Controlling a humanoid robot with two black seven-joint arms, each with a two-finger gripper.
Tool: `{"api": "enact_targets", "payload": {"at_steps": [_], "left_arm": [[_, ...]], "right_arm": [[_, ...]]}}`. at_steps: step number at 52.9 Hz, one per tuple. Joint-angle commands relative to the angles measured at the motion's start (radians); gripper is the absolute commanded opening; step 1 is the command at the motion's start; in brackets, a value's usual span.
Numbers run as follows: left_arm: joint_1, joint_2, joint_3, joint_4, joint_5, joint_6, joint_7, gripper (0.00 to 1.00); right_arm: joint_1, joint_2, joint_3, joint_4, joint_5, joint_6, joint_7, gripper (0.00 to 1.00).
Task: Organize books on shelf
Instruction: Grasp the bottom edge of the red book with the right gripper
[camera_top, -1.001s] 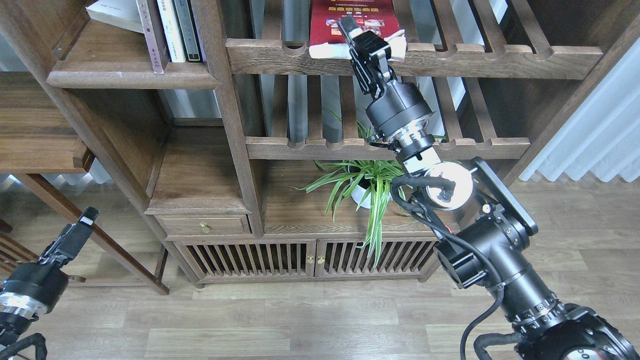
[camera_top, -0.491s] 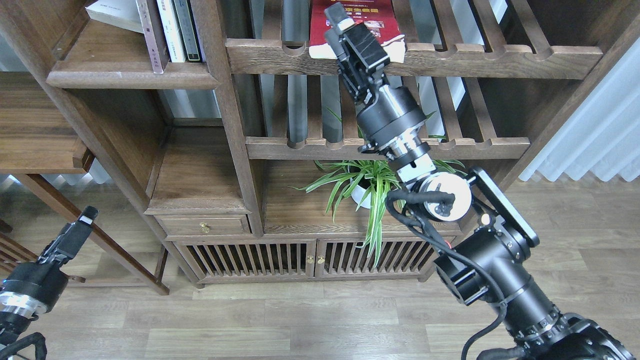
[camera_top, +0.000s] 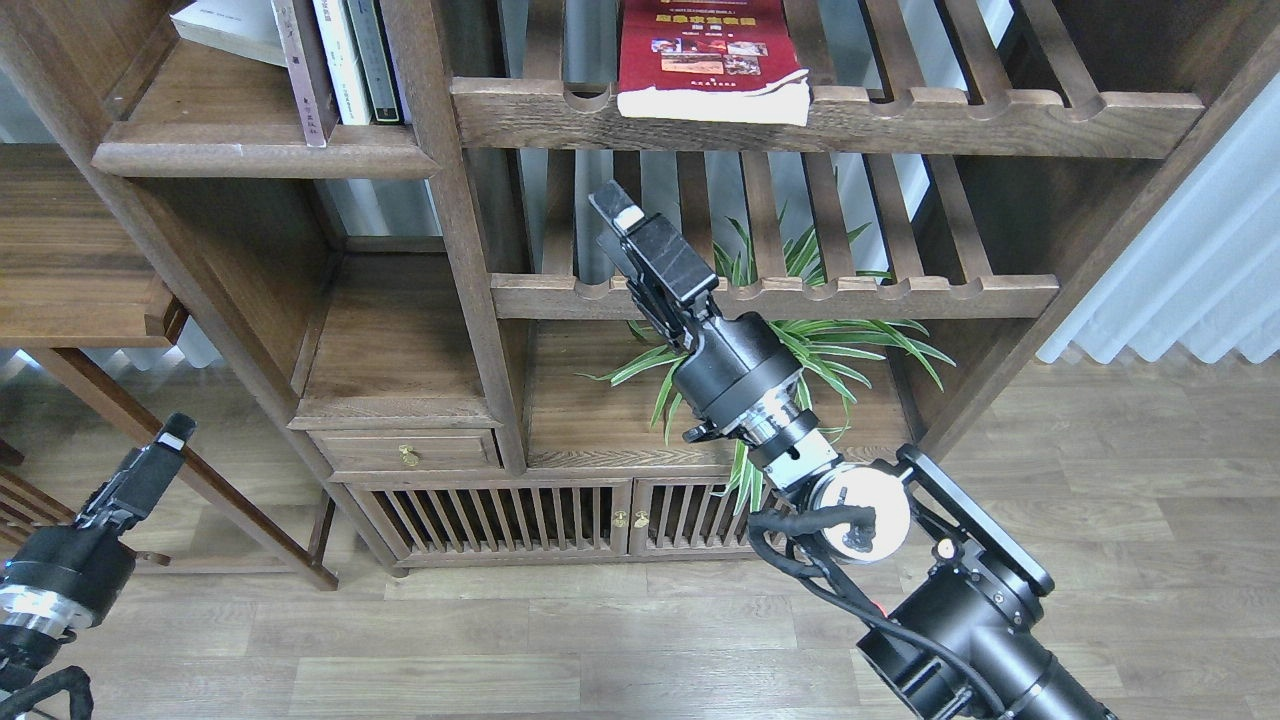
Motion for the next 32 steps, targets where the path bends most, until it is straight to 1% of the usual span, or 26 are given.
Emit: {"api": "enact_targets", "payload": {"at_steps": [1,11,17,21,26,32], "left_arm": [[-0.001,0.000,0.001,-0.001,0.000,0.000,0.000,0.99],[-0.001,0.000,-0.003,-0.003,0.000,0.000,0.000,0.99],[0.001,0.000,-0.002,-0.003,0.000,0.000,0.000,0.99],[-0.001,0.000,-0.003,-0.003,0.000,0.000,0.000,0.99],[-0.001,0.000,-0.003,-0.003,0.002,0.000,0.000,0.99],[-0.001,0.000,-0.002,-0.001,0.002,0.000,0.000,0.99]], "right_arm": [[0.038,0.000,0.004,-0.026,-0.001,-0.002,0.001,0.88],[0.104,0.000,0.004,-0.081,-0.003,-0.021,0.001,0.88],[0.125,0.000,0.005,-0.098,-0.001,-0.077,0.001,0.88],[0.151,0.000,0.053,-0.100,0.005,-0.155,0.001,0.88],[0.171,0.000,0.077,-0.106,0.007,-0.181,0.001,0.88],[0.191,0.000,0.091,-0.111,0.007,-0.186,0.000,0.88]]}}
